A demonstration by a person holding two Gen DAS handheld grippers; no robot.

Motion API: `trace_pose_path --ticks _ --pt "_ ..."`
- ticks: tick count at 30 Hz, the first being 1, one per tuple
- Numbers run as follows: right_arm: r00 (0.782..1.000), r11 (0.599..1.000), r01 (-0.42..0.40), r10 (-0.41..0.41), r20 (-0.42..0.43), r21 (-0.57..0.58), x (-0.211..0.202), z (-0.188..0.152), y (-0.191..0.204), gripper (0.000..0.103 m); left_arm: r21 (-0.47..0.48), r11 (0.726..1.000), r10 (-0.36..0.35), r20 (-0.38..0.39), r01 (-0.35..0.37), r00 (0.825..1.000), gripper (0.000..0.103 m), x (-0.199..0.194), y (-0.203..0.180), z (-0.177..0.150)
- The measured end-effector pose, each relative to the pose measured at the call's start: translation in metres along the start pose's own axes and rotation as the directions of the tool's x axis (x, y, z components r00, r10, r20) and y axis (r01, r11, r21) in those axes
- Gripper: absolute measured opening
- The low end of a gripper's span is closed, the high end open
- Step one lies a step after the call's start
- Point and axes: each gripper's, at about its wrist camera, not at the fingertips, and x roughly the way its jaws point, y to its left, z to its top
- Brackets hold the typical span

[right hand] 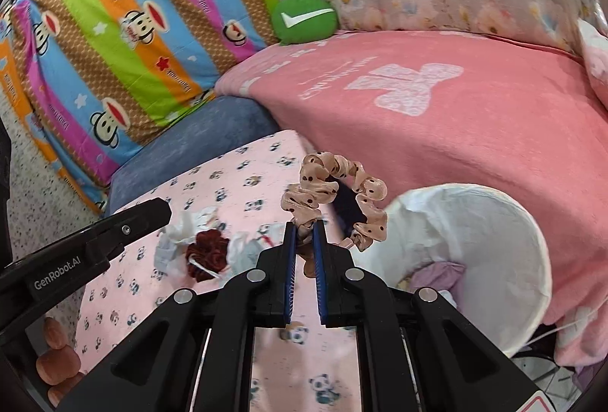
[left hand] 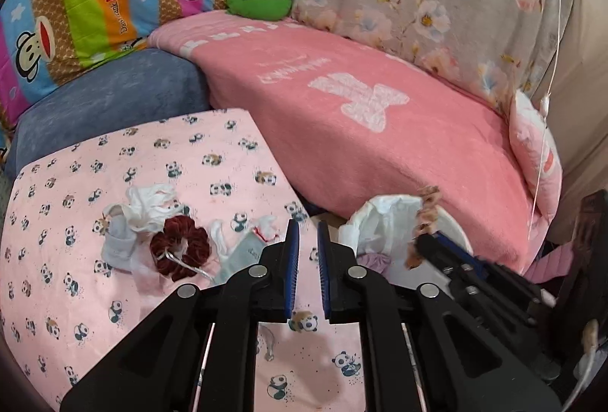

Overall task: Collect trash
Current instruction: 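Carry the pouch and tan scrunchie to the bin and release them inside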

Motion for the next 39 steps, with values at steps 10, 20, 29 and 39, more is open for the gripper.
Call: trace_pose_path --ticks 10,20,29,39 --pt "0.999 0.999 0.014 -0.012 -0.042 0.044 0.006 -0.019 -0.038 0.01 -0.033 0.99 0.131 -0.109 -0.135 0.985 0.076 0.043 0.031 -0.049" --pt "0.994 0.998 0.014 -0.008 -0.108 0.053 0.027 -0.038 -0.035 0.01 0.009 0.988 0.15 -0.207 -0.151 0.967 0.076 0.096 0.04 -0.081" --pt "0.99 0.999 0.02 -0.014 -0.14 0.039 0.035 -0.047 -0.028 0.01 0.028 0.99 0.143 -0.227 -0.14 0.963 0.032 0.111 0.038 -0.085" --pt "0.992 1.0 0.009 -0.005 -0.126 0.03 0.032 -0.041 -0.023 0.01 -0.015 0.997 0.074 -0.158 -0.078 0.985 0.01 0.075 0.03 -0.07"
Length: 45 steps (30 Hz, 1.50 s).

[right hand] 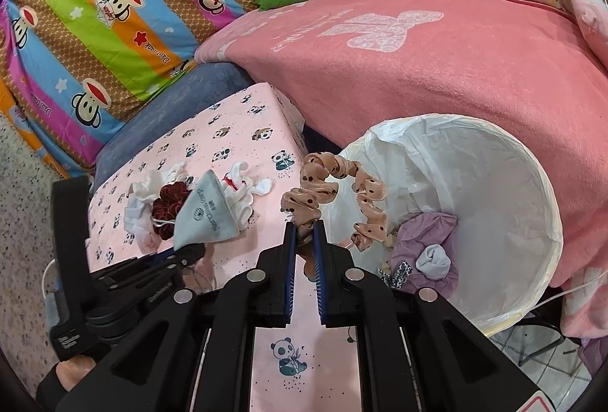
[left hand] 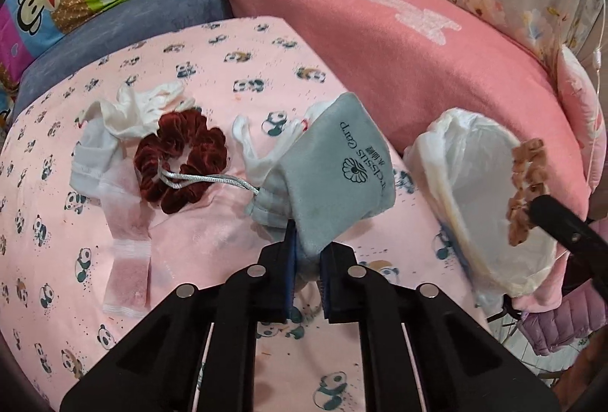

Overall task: Collect trash
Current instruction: 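Carry the pouch and tan scrunchie to the bin and release them inside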

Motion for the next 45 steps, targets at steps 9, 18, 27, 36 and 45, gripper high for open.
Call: trace_pose_path --ticks 9,18,27,36,45 --pt "0.999 1.0 0.005 -0.005 0.047 0.018 -0.017 0.011 -0.01 0.01 0.049 0.995 -0.09 0.062 0.087 0.994 0.01 -0.029 -0.036 0.025" --pt "0.994 0.996 0.047 -0.054 0.096 0.08 -0.04 0.022 -0.046 0.01 0.128 0.979 -0.167 0.044 0.16 0.985 0.01 -0.021 -0.092 0.045" --pt "0.989 0.986 0.082 -0.099 0.113 0.144 -0.052 0.025 -0.084 0.011 0.184 0.96 -0.215 -0.002 0.212 0.977 0.012 -0.01 -0.134 0.048" --pt "0.984 0.981 0.094 -0.117 0.131 0.171 -0.058 0.023 -0.102 0.029 0.158 0.972 -0.182 0.039 0.174 0.982 0.072 -0.016 -0.138 0.05" --pt "0.985 0.983 0.087 -0.11 0.136 0.164 -0.061 0.023 -0.098 0.034 0.12 0.979 -0.172 0.056 0.164 0.984 0.072 -0.022 -0.126 0.052"
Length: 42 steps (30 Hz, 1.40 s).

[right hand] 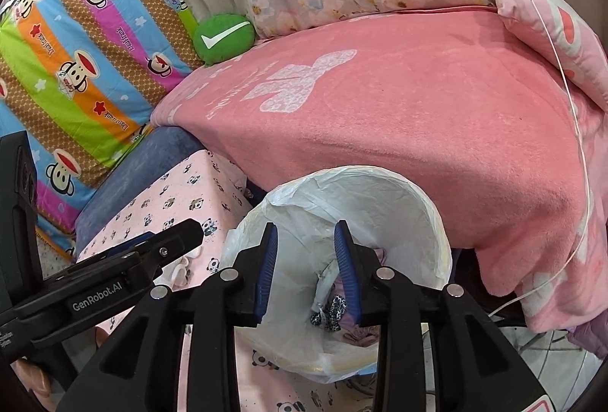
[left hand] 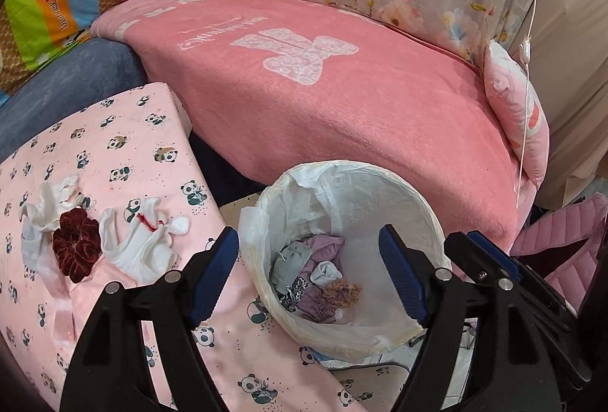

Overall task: Collect trash
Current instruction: 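Carry the pouch and tan scrunchie to the bin and release them inside, then grasp the white mesh cloth with the left gripper while the right gripper grasps a white glove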

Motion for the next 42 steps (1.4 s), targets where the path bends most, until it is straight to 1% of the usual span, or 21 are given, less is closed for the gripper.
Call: trace_pose_path --ticks 5,8,14,20,30,38,42 --pt "1.0 1.0 -0.007 0.007 -0.007 -0.009 0.0 -0.002 0.007 0.035 0.004 0.999 0.035 0.02 -0.035 0.999 0.072 -0.007 0.006 -0.005" --pt "1.0 1.0 -0.013 0.013 -0.018 -0.026 0.002 -0.005 0.016 0.035 -0.017 0.999 0.046 0.023 -0.046 0.999 0.072 -0.011 0.015 -0.008" --pt "0.999 0.998 -0.03 0.028 -0.039 -0.058 0.006 -0.013 0.035 0.035 -0.074 0.994 0.08 0.026 -0.078 0.996 0.072 -0.021 0.043 -0.019" --pt "0.997 0.993 -0.052 0.045 -0.067 -0.102 0.013 -0.023 0.06 0.036 -0.126 0.983 0.14 0.022 -0.136 0.99 0.072 -0.029 0.078 -0.032" --pt "0.99 0.981 -0.089 0.068 -0.124 -0.174 0.029 -0.043 0.103 0.037 -0.223 0.95 0.223 -0.006 -0.219 0.975 0.072 -0.04 0.139 -0.055" --pt "0.981 0.967 -0.119 0.08 -0.177 -0.225 0.052 -0.057 0.141 0.037 -0.302 0.911 0.272 -0.07 -0.28 0.96 0.073 -0.035 0.194 -0.073" --pt "0.979 0.964 -0.125 0.08 -0.189 -0.234 0.065 -0.059 0.155 0.044 -0.324 0.897 0.288 -0.092 -0.302 0.953 0.073 -0.031 0.217 -0.075"
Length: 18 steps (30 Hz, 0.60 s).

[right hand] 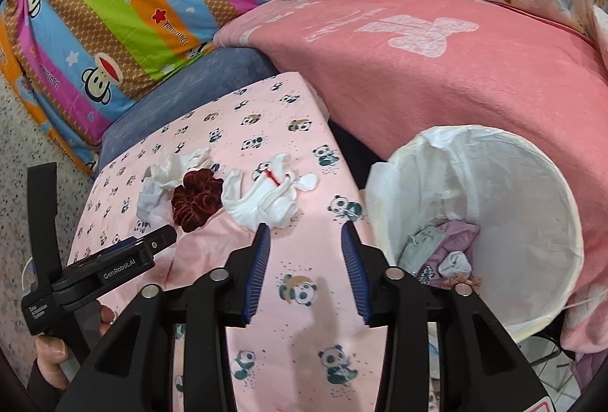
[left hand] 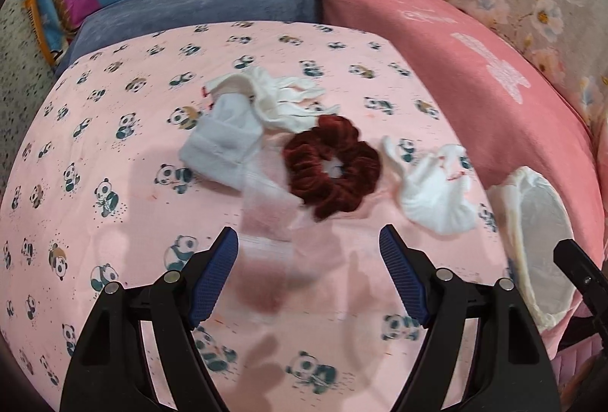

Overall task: Collect trash
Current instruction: 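Grasp the white mesh cloth with the left gripper while the right gripper grasps a white glove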

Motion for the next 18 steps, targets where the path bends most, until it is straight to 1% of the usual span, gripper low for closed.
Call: trace_pose_path --ticks 4,7,11,12,15,17,18 --pt "1.0 1.0 -0.002 0.002 -0.02 -0.009 0.021 0.008 0.013 0.045 -0.019 1.0 0.0 -0.019 0.0 1.0 0.073 0.013 0.016 0.007" --pt "0.999 1.0 -0.003 0.003 -0.037 0.006 0.038 0.015 0.02 0.047 -0.011 1.0 -0.007 -0.031 0.007 0.999 0.073 0.023 0.02 0.011" --pt "0.998 1.0 0.001 -0.001 -0.064 0.008 0.058 0.021 0.027 0.049 -0.015 0.999 -0.029 -0.037 0.028 0.999 0.072 0.029 0.029 0.013" --pt "0.998 1.0 0.003 -0.003 -0.068 0.006 0.061 0.023 0.028 0.049 -0.02 0.999 -0.037 -0.038 0.036 0.999 0.069 0.03 0.031 0.013" --pt "0.995 1.0 0.014 -0.014 -0.094 -0.001 0.077 0.024 0.033 0.049 -0.026 0.998 -0.061 -0.057 0.059 0.997 0.055 0.035 0.037 0.012" --pt "0.994 1.0 0.018 -0.018 -0.112 -0.002 0.088 0.024 0.036 0.049 -0.031 0.997 -0.069 -0.056 0.067 0.996 0.051 0.036 0.039 0.012" --pt "0.993 1.0 0.018 -0.018 -0.119 -0.001 0.093 0.024 0.036 0.049 -0.031 0.997 -0.078 -0.054 0.077 0.995 0.044 0.034 0.041 0.012"
